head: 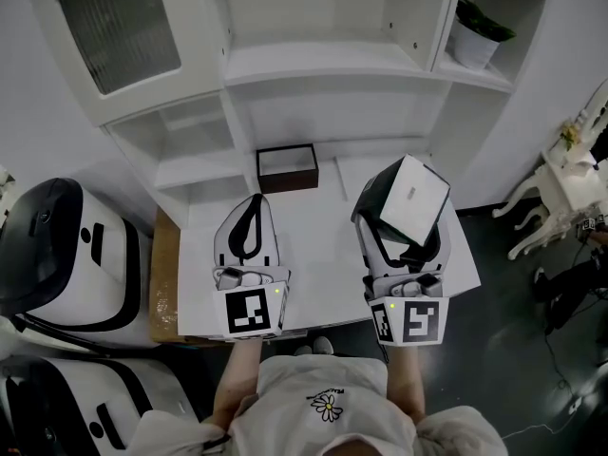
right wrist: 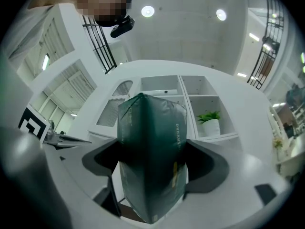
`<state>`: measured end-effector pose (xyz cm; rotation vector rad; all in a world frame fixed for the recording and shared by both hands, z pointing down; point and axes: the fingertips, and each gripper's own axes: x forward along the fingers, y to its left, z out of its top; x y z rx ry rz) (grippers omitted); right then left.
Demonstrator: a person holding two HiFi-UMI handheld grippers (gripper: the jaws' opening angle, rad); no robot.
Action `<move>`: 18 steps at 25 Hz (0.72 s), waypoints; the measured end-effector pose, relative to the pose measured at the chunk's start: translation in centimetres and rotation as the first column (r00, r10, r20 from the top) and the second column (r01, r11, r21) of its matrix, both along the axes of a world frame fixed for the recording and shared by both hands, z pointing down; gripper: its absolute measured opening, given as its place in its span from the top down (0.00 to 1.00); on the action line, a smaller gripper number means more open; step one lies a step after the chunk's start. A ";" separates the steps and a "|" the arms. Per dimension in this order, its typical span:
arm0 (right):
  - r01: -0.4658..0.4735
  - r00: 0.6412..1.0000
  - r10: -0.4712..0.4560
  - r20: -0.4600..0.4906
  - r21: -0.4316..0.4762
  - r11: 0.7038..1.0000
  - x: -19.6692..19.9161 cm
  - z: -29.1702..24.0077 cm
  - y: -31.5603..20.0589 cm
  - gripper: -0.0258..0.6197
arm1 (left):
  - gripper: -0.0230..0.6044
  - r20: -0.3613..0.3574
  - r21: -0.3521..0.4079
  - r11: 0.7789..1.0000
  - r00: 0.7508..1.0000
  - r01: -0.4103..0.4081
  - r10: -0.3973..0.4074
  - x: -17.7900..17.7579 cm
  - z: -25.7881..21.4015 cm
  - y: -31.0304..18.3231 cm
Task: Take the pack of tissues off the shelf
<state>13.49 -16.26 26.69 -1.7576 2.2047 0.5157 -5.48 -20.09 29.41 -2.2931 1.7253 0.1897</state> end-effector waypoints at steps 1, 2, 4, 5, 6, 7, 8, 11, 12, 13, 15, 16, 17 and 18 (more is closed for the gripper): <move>-0.001 1.000 0.001 -0.004 0.000 1.000 -0.1 0.0 -0.1 0.29 | 0.97 0.002 0.002 1.000 1.000 0.001 -0.001 0.0 -0.1 -0.1; -0.001 1.000 0.001 -0.008 0.002 1.000 -0.1 -0.1 -0.2 0.29 | 0.97 0.007 0.005 1.000 1.000 0.004 -0.004 -0.1 -0.1 -0.2; -0.003 1.000 0.003 -0.019 0.007 1.000 -0.3 -0.3 -0.3 0.29 | 0.97 0.018 0.014 1.000 1.000 0.008 -0.009 -0.2 0.0 -0.4; -0.003 1.000 0.003 -0.023 0.011 1.000 -0.3 -0.4 -0.3 0.29 | 0.97 0.020 0.018 1.000 1.000 0.008 -0.008 -0.2 -0.1 -0.5; -0.002 1.000 0.002 -0.023 0.014 1.000 -0.4 -0.5 -0.4 0.29 | 0.97 0.020 0.021 1.000 1.000 0.006 -0.007 -0.1 -0.2 -0.6; 0.000 1.000 0.000 -0.023 0.018 1.000 -0.4 -0.6 -0.4 0.29 | 0.97 0.019 0.024 1.000 1.000 0.005 -0.005 -0.1 -0.2 -0.6; 0.001 1.000 0.000 -0.023 0.021 1.000 -0.5 -0.6 -0.4 0.29 | 0.97 0.017 0.026 1.000 1.000 0.003 -0.004 0.0 -0.2 -0.6; -0.002 1.000 0.002 -0.027 0.022 1.000 -0.5 -0.6 -0.5 0.29 | 0.97 0.012 0.035 0.999 1.000 0.002 -0.002 0.0 -0.5 -0.7; -0.003 1.000 0.003 -0.027 0.022 1.000 -0.4 -0.6 -0.6 0.29 | 0.97 0.012 0.036 0.999 1.000 0.001 -0.002 0.0 -0.5 -0.8; -0.004 1.000 0.005 -0.025 0.021 1.000 -0.4 -0.6 -0.7 0.29 | 0.97 0.012 0.035 0.999 1.000 0.001 -0.001 0.0 -0.6 -0.9; -0.007 1.000 0.007 -0.024 0.018 1.000 -0.3 -0.6 -0.9 0.29 | 0.97 0.013 0.032 0.999 1.000 0.000 -0.001 -0.1 -0.6 -1.1; -0.008 1.000 0.008 -0.024 0.017 1.000 -0.3 -0.6 -1.1 0.29 | 0.97 0.013 0.030 1.000 1.000 0.001 -0.001 -0.1 -0.6 -1.2; -0.009 1.000 0.009 -0.024 0.015 1.000 -0.3 -0.6 -1.1 0.29 | 0.97 0.013 0.028 1.000 1.000 0.001 -0.002 -0.2 -0.5 -1.3; -0.010 1.000 0.010 -0.023 0.014 1.000 -0.4 -0.6 -1.2 0.29 | 0.97 0.012 0.026 1.000 1.000 0.001 -0.002 -0.3 -0.4 -1.4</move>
